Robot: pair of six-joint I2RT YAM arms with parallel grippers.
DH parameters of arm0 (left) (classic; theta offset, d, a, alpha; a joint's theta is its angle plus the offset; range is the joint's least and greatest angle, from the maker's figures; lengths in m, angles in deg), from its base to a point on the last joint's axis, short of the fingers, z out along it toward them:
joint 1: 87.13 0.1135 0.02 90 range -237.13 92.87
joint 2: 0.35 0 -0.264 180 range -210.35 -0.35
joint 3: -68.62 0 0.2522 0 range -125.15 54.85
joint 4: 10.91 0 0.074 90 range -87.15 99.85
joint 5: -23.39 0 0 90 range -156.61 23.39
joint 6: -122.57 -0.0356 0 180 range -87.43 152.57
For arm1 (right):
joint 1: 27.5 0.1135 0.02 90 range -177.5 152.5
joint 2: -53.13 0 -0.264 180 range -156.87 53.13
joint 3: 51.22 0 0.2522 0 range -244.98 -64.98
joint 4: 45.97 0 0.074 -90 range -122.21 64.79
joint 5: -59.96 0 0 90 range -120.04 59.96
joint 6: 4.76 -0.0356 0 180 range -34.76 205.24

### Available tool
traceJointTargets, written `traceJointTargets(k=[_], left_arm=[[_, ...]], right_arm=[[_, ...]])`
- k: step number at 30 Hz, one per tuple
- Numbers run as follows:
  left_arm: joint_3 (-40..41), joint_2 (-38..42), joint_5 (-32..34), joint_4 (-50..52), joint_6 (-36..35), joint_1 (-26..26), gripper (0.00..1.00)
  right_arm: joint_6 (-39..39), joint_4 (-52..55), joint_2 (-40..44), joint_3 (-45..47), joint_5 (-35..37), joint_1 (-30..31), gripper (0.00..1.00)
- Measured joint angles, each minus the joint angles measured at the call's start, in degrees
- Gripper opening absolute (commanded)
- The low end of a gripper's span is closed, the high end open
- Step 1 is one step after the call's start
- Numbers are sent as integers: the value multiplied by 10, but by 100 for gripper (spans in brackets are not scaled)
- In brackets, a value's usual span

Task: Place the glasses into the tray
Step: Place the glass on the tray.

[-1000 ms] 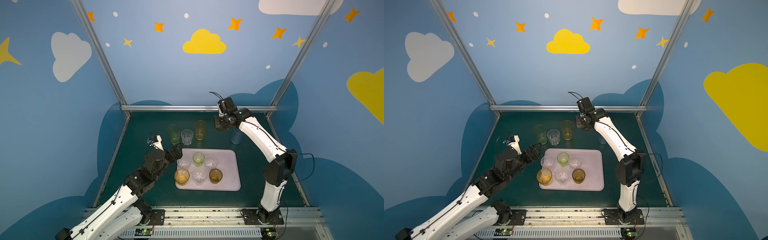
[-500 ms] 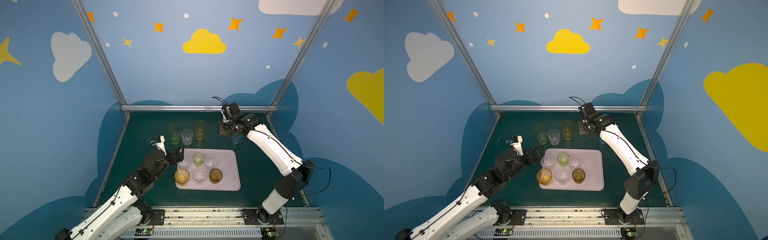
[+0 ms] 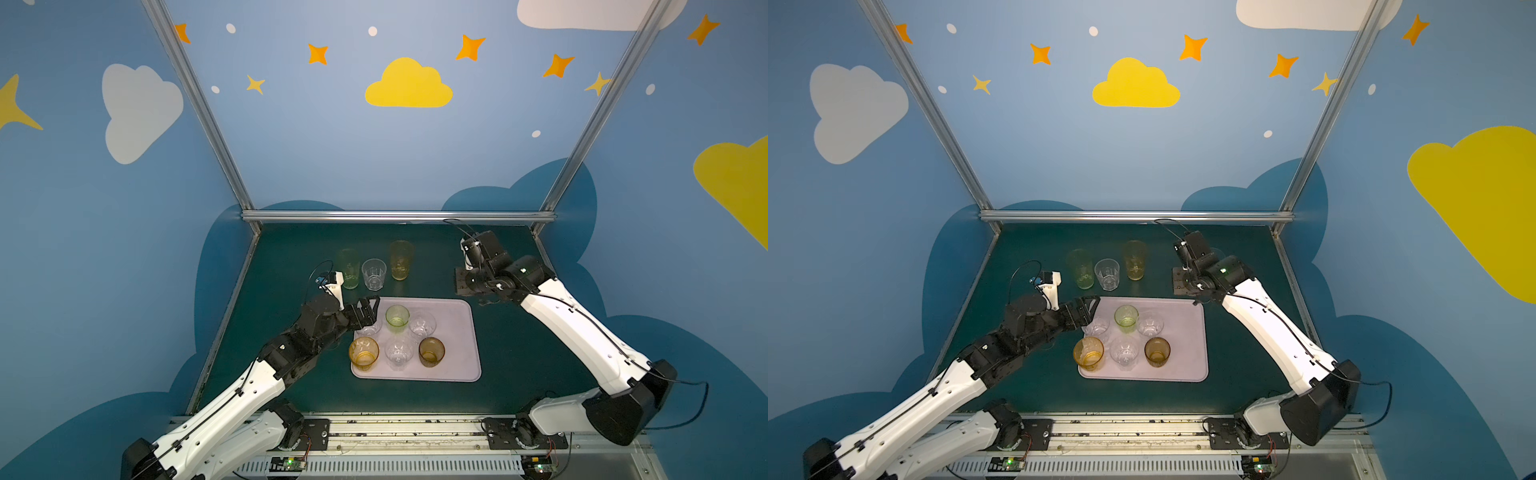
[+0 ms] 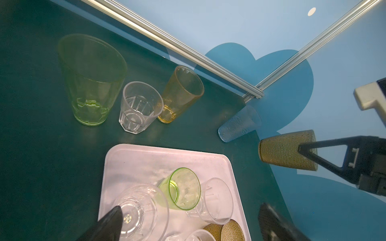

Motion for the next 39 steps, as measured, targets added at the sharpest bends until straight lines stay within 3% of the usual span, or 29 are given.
traceJointTargets(k=[13,39], left_arm=[[0,-28,-68,-39,0,0,100],[5,-31,-65,-48,0,0,100]], right_arm=[[-46,-7,40,143,-28,10,0],[-178,7,79,262,-45,144,0]])
